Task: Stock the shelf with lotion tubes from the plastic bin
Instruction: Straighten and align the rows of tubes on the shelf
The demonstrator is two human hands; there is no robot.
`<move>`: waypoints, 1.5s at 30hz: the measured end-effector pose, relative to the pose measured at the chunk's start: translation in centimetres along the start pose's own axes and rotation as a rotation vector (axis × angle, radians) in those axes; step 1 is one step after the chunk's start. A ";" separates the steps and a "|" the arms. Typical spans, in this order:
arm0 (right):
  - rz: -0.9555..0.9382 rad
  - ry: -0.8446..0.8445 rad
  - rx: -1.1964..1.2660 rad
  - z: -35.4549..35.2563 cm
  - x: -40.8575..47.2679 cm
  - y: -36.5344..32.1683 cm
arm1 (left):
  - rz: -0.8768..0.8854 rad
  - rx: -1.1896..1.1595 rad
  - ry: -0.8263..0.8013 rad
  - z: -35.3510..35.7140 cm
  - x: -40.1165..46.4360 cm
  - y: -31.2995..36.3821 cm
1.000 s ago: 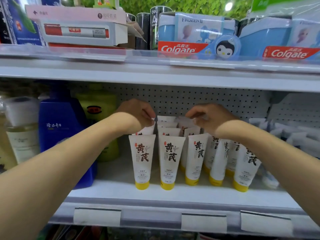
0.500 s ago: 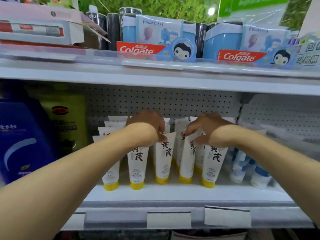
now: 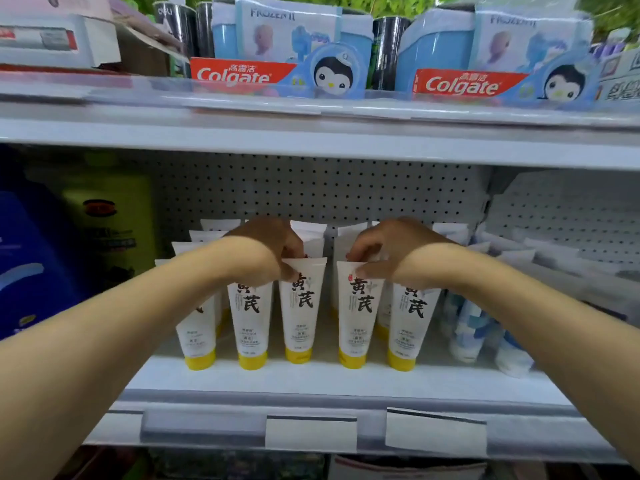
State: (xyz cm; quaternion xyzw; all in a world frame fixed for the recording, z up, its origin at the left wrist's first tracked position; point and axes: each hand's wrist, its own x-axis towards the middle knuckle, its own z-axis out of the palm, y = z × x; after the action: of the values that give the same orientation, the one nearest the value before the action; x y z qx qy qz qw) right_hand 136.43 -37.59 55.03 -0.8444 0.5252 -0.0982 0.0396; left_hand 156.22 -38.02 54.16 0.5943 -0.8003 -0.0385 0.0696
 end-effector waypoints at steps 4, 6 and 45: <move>0.058 0.185 0.053 -1.6 -1.7 1.7 | -0.016 -0.024 -0.007 -0.1 -0.2 0.0; 0.118 0.190 0.022 -2.2 -2.5 2.7 | -0.015 -0.078 0.039 -0.4 -0.3 0.2; -0.015 0.018 -0.088 -1.6 1.8 7.6 | 0.217 0.045 0.119 0.8 7.4 5.7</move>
State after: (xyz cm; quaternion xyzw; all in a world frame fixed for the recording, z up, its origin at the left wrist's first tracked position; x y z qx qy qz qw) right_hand 130.15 -42.54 55.48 -0.8483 0.5230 -0.0827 -0.0032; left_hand 148.59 -43.48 54.70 0.5067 -0.8551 0.0225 0.1073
